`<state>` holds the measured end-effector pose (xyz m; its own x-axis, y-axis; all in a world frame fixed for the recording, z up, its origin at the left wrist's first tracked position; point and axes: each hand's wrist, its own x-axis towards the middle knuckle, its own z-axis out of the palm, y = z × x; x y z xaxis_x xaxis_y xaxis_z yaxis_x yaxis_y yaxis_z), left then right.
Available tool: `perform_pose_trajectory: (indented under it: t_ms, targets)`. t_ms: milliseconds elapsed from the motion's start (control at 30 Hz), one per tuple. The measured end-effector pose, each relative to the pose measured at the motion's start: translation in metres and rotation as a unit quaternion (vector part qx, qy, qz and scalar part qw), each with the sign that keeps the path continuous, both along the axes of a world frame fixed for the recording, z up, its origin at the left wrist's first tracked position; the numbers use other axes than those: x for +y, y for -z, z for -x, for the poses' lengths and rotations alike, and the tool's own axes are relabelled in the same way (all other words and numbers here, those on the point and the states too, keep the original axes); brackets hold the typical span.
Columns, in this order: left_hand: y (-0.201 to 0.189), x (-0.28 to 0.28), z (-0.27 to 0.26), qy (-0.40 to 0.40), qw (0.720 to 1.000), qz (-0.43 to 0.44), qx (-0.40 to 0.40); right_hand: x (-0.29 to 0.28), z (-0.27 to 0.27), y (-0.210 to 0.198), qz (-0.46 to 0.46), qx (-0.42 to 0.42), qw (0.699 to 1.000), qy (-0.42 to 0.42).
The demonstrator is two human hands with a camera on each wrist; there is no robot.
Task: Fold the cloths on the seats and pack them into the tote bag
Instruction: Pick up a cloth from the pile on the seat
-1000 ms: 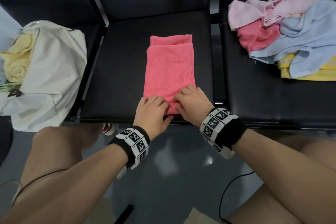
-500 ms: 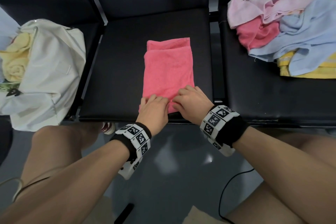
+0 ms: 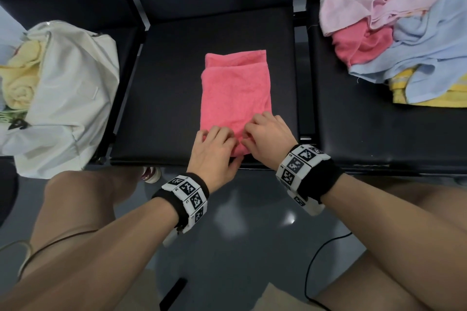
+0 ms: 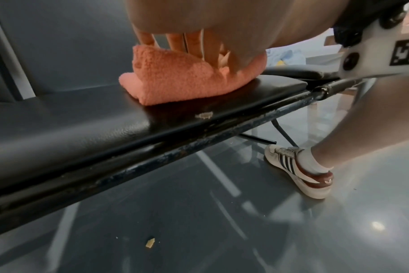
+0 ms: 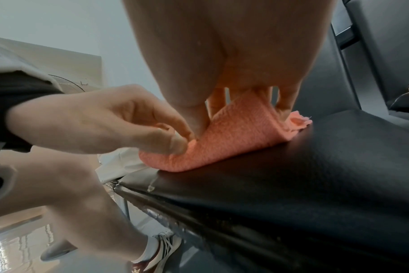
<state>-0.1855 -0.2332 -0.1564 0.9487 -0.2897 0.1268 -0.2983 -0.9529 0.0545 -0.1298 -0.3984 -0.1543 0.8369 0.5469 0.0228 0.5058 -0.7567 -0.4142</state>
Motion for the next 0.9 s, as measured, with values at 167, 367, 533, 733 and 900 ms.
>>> perform_pose_trajectory:
  t_ms: [167,367,533,733,900]
  targets:
    - [-0.001,-0.002,-0.007,-0.013,1.0,0.003,0.028,-0.002,-0.001,-0.004,-0.023,-0.013,0.999,-0.019]
    - [-0.003,-0.004,-0.011,-0.037,0.994,0.033,0.096,-0.008,-0.001,-0.008,0.032,0.015,0.998,-0.057]
    - [-0.001,-0.006,-0.01,-0.075,0.989,0.093,0.087,-0.007,0.0,-0.008,0.04,0.035,0.997,-0.053]
    - [0.001,-0.003,0.003,-0.012,0.998,0.058,-0.02,-0.004,-0.005,-0.009,0.076,0.058,0.995,-0.039]
    - [0.001,-0.002,0.0,-0.002,0.999,0.042,-0.022,-0.001,-0.006,-0.004,0.061,0.025,0.998,-0.022]
